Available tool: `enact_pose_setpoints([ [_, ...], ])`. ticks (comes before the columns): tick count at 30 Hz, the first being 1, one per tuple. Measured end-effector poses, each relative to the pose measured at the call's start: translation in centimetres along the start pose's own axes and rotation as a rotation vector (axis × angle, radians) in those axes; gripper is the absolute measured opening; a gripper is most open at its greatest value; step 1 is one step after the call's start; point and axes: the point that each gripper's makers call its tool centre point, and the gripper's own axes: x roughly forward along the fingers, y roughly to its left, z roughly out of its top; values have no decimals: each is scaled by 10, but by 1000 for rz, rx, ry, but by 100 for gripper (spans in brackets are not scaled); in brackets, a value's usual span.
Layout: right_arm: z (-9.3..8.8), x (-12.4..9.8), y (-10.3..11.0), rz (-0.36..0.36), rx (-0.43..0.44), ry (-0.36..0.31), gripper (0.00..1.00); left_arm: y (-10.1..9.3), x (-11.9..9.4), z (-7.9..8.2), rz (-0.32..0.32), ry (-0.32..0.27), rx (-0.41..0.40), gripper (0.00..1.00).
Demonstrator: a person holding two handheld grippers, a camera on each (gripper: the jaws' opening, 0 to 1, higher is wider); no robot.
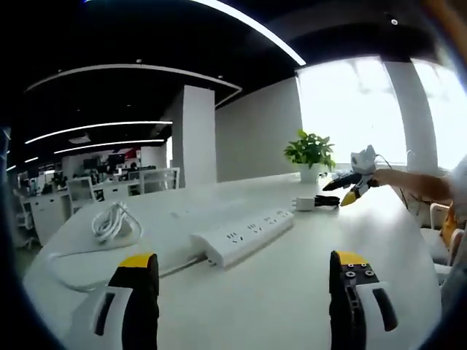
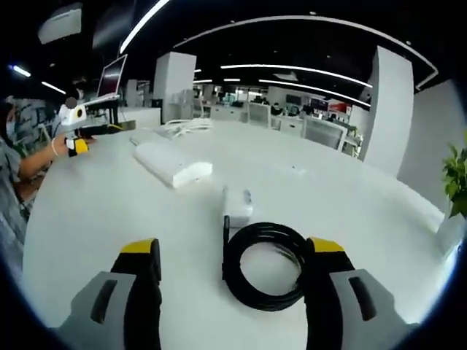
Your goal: Straighten the power strip on the desk, plug the charger into it
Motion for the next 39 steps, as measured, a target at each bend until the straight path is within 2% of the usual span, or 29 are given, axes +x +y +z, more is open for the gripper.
enact_pose_setpoints([
  [3, -2, 0, -2, 9, 7, 9, 73, -1, 0, 1, -3, -3, -9, 99],
  [7, -6, 0, 0, 25, 16, 38, 70, -2, -1, 1, -5, -7, -6, 98],
  [11, -12, -1, -1, 40, 26, 85, 62, -3, -2, 2, -7, -9, -6, 98],
  [14, -13, 0, -4, 43, 28, 95, 58, -3, -1, 2, -7, -11, -9, 97],
  [18, -13, 0, -4, 49, 32, 121, 56, -3, 0, 1, -9, -9, -12, 97],
  [27, -20, 2, -1, 69, -22, 210, 53, -4, 2, -1, -14, -8, -19, 97],
  [39, -24, 3, 0, 91, 9, 246, 48, -14, 4, 2, -39, -23, -18, 97],
])
